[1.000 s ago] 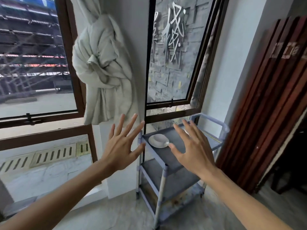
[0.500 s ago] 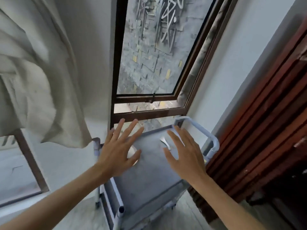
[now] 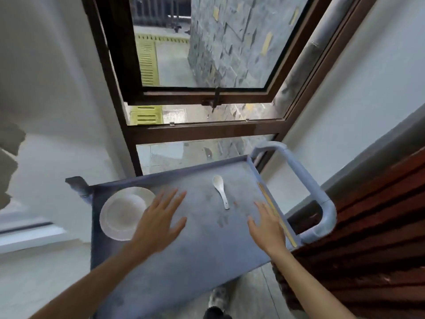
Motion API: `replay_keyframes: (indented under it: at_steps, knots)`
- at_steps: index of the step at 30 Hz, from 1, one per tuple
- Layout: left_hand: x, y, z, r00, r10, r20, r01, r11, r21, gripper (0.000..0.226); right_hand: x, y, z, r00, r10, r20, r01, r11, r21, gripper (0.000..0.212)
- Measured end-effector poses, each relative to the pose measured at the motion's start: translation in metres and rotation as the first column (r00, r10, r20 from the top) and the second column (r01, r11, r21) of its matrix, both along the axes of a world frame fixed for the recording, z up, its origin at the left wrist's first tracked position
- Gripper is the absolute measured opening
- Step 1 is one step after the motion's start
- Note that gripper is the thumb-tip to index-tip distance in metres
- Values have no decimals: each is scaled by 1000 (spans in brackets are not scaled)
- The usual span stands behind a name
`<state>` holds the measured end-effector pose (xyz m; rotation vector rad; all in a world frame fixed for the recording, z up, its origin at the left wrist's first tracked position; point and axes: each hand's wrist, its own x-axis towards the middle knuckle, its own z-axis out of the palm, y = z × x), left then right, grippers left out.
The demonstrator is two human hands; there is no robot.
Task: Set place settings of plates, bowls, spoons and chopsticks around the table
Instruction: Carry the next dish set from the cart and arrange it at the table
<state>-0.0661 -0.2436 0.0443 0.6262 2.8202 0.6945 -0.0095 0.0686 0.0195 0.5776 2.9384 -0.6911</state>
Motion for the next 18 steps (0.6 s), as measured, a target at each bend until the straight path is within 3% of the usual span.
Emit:
replay_keyframes:
  at_steps: [5,8,13,18]
  knots:
    - [-37,106,-33,996,-53,75,62,991,-118,68,-30,82,-27,993,-6,117,14,998,-60,61]
    - [-54,152,-56,972,26,234,-5,996,-90,62,-41,105,-41,977,30,210,-24,999,-30,61]
    - [-75,209,-83,876,239,418,-281,959,42,60,-55,105,-61,965,25,262,-47,996,80,59]
    - [-84,241,-97,736,508,448,-590,805,58,39,-67,100,-64,967,-51,250,20,992,125,41]
